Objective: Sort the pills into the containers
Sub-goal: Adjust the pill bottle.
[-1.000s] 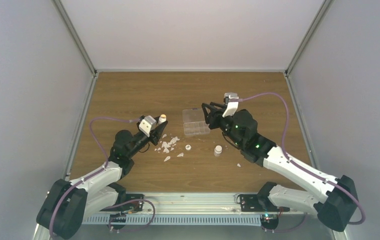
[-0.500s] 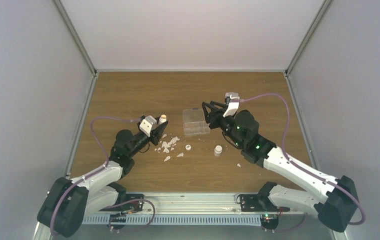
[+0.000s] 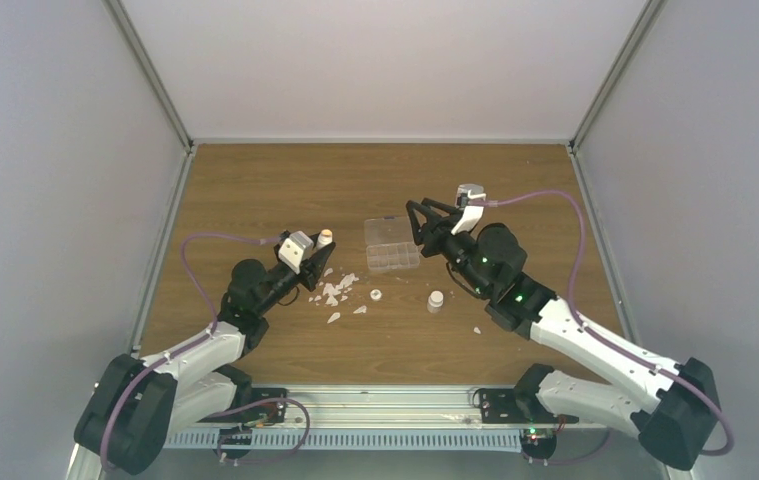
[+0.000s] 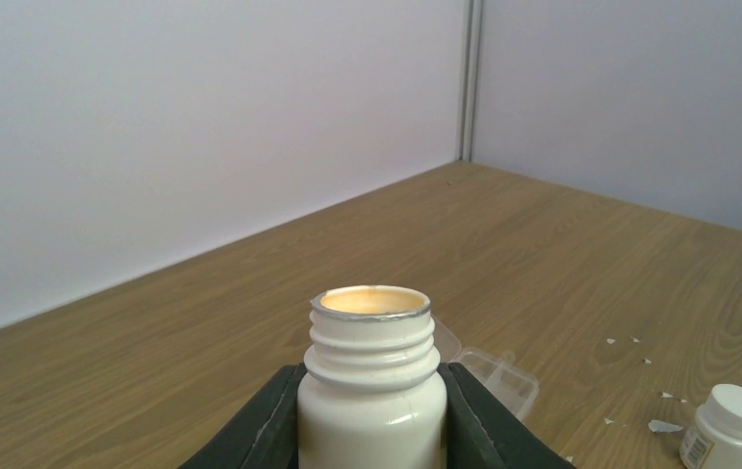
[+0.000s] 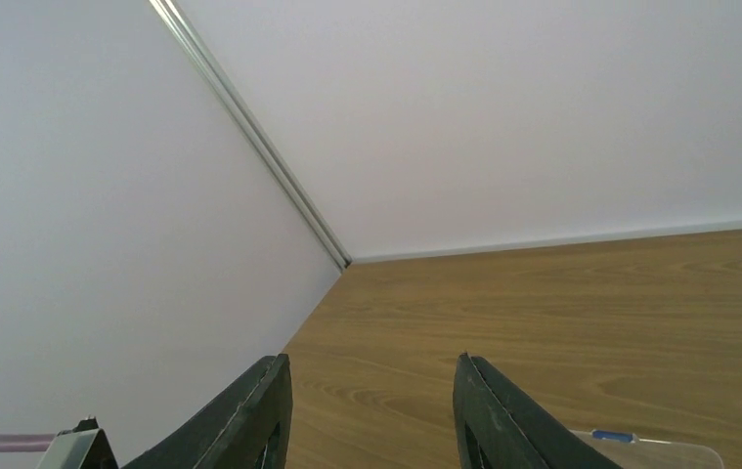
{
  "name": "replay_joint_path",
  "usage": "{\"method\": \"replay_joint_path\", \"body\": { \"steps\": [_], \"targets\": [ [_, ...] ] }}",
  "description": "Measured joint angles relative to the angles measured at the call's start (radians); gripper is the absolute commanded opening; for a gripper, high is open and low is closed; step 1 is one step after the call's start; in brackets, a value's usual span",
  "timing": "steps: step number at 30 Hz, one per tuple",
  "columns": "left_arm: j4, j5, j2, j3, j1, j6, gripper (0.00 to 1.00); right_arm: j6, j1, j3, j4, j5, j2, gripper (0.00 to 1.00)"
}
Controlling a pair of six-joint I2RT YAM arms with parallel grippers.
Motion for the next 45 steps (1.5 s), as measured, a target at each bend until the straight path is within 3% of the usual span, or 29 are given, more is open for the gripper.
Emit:
{"method": "replay_joint_path", "body": {
  "steps": [9,14,20,26,33,45],
  "targets": [
    [0.0,0.0,0.0,0.0,0.0,0.0,0.74,0.024,-0.035,-0.011,0.017,-0.058,-0.012,1.0],
    [0.004,0.005,0.004,0.0,0.0,0.0,0.73,0.023,-0.089,-0.074,0.088,-0.197,-0.056,1.0],
    [0.042,0.072,0.076,0.001,0.001,0.002,0.73,-0.1,-0.122,-0.135,0.183,-0.319,-0.016,1.0],
    [0.121,0.261,0.166,0.01,0.001,0.005,0.73,-0.283,-0.187,-0.208,0.288,-0.655,0.114,1.0],
    [0.184,0.434,0.178,0.01,0.001,0.032,0.73,-0.414,-0.195,-0.289,0.354,-0.934,0.097,1.0],
    [0.173,0.492,0.19,0.043,-0.076,0.106,0.73,-0.444,-0.153,-0.212,0.427,-0.979,0.358,0.97]
  ]
}}
